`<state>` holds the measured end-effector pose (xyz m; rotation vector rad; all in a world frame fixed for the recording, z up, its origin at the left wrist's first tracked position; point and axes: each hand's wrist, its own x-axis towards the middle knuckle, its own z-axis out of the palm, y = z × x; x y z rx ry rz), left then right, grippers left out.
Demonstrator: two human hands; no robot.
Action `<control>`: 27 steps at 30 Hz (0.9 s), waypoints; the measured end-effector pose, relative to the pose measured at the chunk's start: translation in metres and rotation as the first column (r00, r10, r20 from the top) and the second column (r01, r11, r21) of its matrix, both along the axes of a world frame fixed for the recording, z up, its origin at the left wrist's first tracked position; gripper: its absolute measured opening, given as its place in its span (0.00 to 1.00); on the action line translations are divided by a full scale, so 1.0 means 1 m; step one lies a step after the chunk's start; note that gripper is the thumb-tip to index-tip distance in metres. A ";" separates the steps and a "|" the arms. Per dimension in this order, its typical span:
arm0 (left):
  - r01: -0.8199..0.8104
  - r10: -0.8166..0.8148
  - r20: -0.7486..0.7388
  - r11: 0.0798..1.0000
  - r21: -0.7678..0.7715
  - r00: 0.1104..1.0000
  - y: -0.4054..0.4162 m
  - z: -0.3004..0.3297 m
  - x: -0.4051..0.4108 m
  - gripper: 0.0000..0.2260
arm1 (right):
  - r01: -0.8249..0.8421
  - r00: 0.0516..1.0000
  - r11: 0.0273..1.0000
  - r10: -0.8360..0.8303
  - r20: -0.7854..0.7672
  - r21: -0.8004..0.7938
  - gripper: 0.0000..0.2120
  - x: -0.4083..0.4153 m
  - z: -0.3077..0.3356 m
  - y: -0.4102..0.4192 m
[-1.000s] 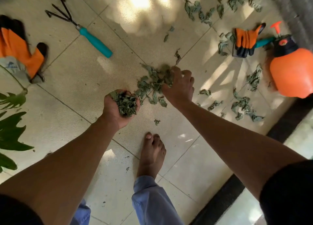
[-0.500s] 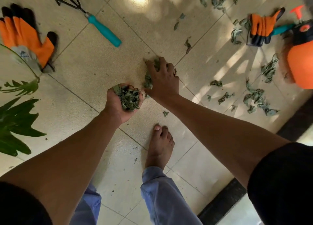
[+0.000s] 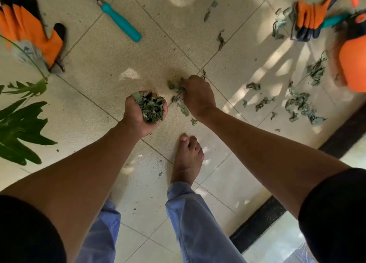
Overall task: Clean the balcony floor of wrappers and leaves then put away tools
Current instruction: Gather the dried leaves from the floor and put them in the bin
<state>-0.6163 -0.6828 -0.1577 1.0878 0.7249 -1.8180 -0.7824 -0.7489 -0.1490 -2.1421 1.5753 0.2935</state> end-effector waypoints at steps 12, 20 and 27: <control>0.153 -0.144 0.095 0.983 -0.099 0.985 -0.013 0.091 -0.004 0.12 | 0.602 0.307 0.605 -0.778 0.548 0.522 0.11 0.037 0.183 0.036; 0.190 -0.173 0.086 0.941 -0.279 0.981 -0.008 0.142 -0.018 0.24 | 0.642 0.557 0.744 -0.617 0.556 0.183 0.13 0.058 0.222 0.061; 0.204 -0.208 0.023 0.922 -0.330 0.978 0.017 0.180 -0.023 0.13 | 0.334 0.920 0.929 -0.285 0.268 -0.161 0.07 0.050 0.227 0.079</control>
